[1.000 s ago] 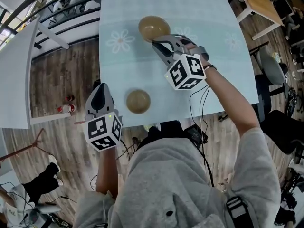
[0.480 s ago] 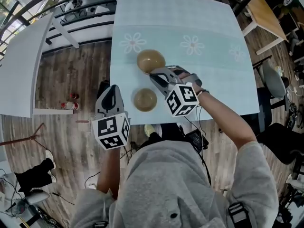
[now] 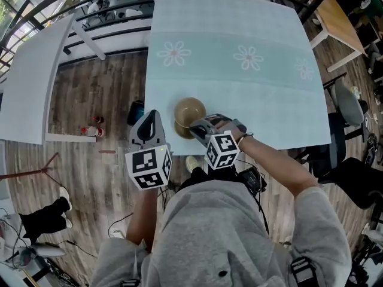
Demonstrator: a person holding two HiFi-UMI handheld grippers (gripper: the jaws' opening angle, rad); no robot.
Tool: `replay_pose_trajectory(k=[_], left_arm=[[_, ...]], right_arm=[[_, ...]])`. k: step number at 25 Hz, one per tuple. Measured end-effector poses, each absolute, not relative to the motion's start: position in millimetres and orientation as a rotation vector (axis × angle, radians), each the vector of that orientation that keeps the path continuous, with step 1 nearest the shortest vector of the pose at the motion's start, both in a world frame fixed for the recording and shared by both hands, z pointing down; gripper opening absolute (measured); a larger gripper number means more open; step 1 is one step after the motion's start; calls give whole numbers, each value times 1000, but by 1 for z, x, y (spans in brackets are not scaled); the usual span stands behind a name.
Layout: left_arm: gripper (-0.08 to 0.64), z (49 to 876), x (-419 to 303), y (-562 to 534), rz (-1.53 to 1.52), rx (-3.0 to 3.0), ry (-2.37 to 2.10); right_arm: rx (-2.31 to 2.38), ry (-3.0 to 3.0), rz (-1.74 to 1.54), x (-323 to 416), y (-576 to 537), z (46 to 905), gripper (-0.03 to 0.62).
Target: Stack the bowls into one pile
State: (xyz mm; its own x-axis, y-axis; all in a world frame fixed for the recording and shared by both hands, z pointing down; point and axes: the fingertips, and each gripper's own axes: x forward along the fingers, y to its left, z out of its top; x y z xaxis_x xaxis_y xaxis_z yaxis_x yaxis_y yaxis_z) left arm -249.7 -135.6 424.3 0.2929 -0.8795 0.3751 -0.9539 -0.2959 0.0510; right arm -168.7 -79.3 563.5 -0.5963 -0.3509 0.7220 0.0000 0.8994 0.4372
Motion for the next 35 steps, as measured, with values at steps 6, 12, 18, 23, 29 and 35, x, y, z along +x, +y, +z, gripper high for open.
replay_pose_trajectory(k=[6, 12, 18, 23, 29, 35], left_arm=[[15, 423, -253, -129, 406, 2297, -1682], [15, 422, -256, -125, 400, 2304, -1682], [15, 422, -258, -120, 395, 2307, -1675], [15, 424, -263, -116, 390, 2297, -1672], [15, 420, -266, -117, 367, 2299, -1694], [15, 401, -250, -116, 366, 2367, -1699]], right_arm=[[192, -2154, -488, -175, -54, 580, 31], [171, -2136, -420, -175, -42, 598, 34], [134, -2185, -205, -178, -37, 598, 87], [113, -2258, -165, -177, -32, 579, 149], [386, -2426, -161, -154, -64, 498, 138], [837, -2586, -176, -96, -92, 396, 35]])
